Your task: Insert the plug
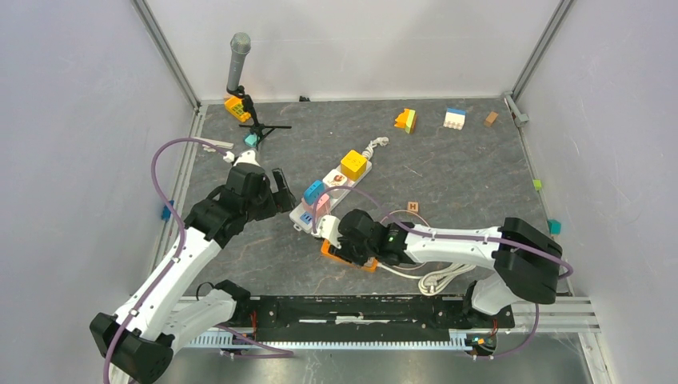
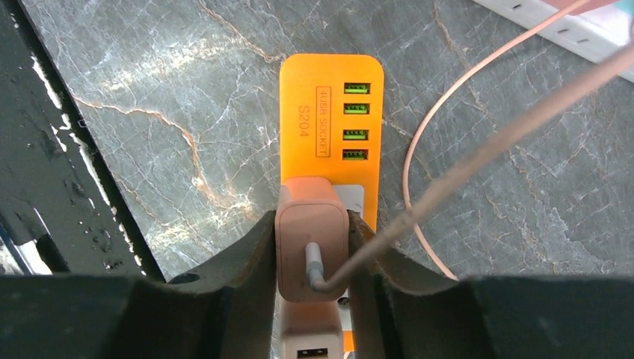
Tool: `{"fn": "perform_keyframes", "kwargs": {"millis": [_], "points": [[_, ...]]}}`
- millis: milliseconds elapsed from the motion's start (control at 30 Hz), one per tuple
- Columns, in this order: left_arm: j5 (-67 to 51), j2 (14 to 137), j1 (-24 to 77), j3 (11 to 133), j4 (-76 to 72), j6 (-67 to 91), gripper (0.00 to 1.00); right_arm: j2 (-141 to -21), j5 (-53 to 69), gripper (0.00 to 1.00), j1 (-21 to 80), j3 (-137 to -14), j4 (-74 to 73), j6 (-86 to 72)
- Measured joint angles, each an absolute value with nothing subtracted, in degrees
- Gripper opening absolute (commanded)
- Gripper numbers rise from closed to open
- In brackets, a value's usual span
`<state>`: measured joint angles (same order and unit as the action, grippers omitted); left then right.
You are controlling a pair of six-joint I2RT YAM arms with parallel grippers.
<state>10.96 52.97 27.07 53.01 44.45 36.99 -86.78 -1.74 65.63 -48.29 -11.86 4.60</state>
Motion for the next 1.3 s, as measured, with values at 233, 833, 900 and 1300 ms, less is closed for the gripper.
{"fn": "perform_keyframes", "kwargs": {"millis": [233, 833, 900, 1300], "points": [[11.7, 53.5, 26.8, 53.6, 44.4, 36.9, 1.00, -89.3, -3.4, 0.98, 65.6, -53.8, -23.2, 5.2], [3.8, 57.7, 16.3, 54.1, 38.9, 37.0, 1.00, -84.0, 9.2, 0.98, 46.1, -75.9, -27.2, -0.6], [2.2, 57.7, 13.7, 54.0, 37.6, 37.0, 1.00, -83.1, 10.4, 0.98, 42.8, -74.6, -26.2, -2.0], [-4.7, 56.7, 1.3, 48.2, 27.6, 34.7, 1.00, -72.1, 9.0, 0.98, 21.4, -49.5, -15.1, -13.9]]}}
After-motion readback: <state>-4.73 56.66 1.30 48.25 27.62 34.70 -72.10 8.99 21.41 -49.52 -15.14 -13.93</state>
